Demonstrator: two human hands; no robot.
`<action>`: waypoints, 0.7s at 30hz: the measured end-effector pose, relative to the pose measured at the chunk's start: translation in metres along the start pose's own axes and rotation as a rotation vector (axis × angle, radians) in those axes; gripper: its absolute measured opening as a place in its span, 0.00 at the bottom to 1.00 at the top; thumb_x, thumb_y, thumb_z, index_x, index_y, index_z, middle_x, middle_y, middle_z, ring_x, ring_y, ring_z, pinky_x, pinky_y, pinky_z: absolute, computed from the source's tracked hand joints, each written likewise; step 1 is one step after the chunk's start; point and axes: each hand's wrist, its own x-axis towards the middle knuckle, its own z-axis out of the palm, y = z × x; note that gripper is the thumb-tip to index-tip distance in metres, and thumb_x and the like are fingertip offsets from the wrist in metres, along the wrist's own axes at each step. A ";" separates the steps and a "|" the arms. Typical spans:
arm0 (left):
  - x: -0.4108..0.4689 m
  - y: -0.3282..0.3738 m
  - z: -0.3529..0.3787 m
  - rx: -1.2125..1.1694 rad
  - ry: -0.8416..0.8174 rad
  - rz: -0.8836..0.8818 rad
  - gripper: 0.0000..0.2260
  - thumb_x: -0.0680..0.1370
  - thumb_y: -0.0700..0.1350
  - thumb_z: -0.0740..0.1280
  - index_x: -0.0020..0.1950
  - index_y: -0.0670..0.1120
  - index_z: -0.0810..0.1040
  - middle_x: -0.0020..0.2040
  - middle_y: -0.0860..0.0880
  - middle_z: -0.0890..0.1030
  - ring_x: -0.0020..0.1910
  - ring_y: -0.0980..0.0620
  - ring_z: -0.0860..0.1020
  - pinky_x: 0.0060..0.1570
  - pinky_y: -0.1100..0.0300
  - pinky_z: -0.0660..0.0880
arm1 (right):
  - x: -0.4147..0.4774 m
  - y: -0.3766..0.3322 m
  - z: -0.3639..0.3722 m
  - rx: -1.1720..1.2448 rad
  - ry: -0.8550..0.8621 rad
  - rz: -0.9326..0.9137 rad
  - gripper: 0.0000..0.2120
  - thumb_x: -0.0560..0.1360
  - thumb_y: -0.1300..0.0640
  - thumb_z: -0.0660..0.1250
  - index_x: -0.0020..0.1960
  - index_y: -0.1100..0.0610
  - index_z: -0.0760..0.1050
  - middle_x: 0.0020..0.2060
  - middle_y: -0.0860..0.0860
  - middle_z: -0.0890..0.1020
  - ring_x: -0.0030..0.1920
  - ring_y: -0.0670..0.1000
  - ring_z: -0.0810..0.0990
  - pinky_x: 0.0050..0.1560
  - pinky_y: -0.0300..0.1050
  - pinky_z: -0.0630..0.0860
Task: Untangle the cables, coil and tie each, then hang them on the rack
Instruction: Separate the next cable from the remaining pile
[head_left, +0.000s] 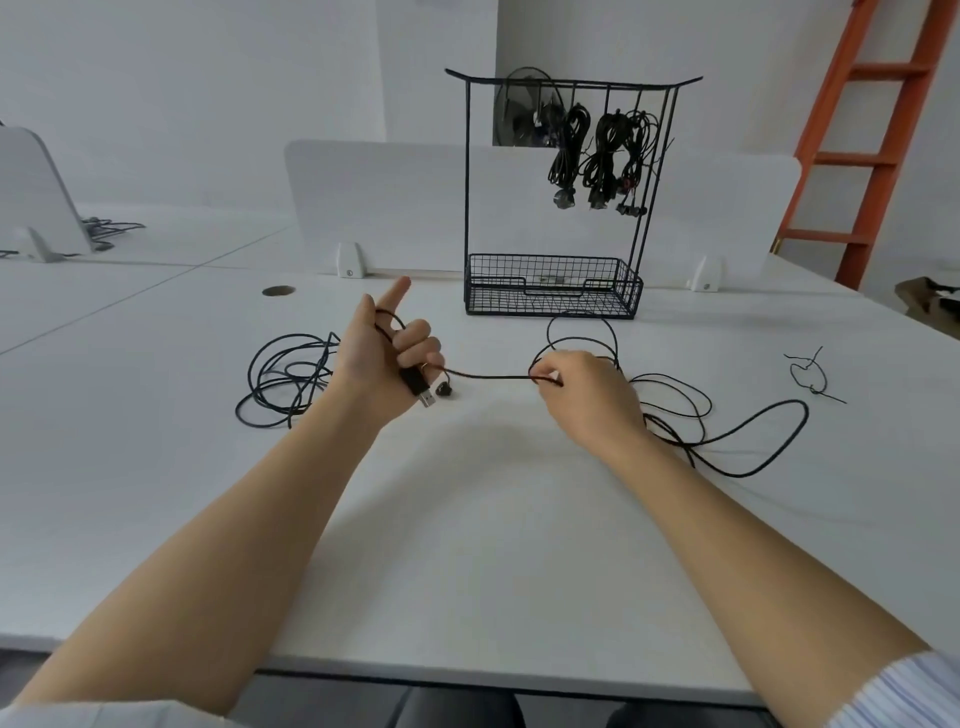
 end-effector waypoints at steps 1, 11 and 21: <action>0.000 0.000 0.000 0.032 0.012 -0.028 0.18 0.82 0.56 0.46 0.49 0.52 0.73 0.20 0.52 0.58 0.16 0.56 0.58 0.21 0.69 0.60 | 0.000 0.001 -0.001 -0.031 0.042 0.009 0.11 0.77 0.59 0.58 0.56 0.53 0.77 0.52 0.52 0.81 0.55 0.57 0.76 0.47 0.44 0.70; -0.002 -0.001 0.003 0.314 0.028 -0.201 0.05 0.78 0.38 0.60 0.45 0.41 0.75 0.21 0.53 0.60 0.18 0.59 0.58 0.14 0.69 0.54 | 0.000 0.001 -0.004 0.111 0.116 0.037 0.09 0.76 0.60 0.59 0.50 0.55 0.77 0.43 0.51 0.80 0.49 0.56 0.77 0.44 0.45 0.71; -0.007 -0.014 0.008 1.121 -0.082 0.016 0.12 0.80 0.50 0.60 0.54 0.46 0.80 0.33 0.47 0.74 0.20 0.58 0.59 0.19 0.68 0.54 | 0.003 0.007 -0.016 -0.014 0.278 0.020 0.09 0.78 0.57 0.59 0.55 0.54 0.76 0.44 0.52 0.82 0.44 0.56 0.76 0.38 0.42 0.63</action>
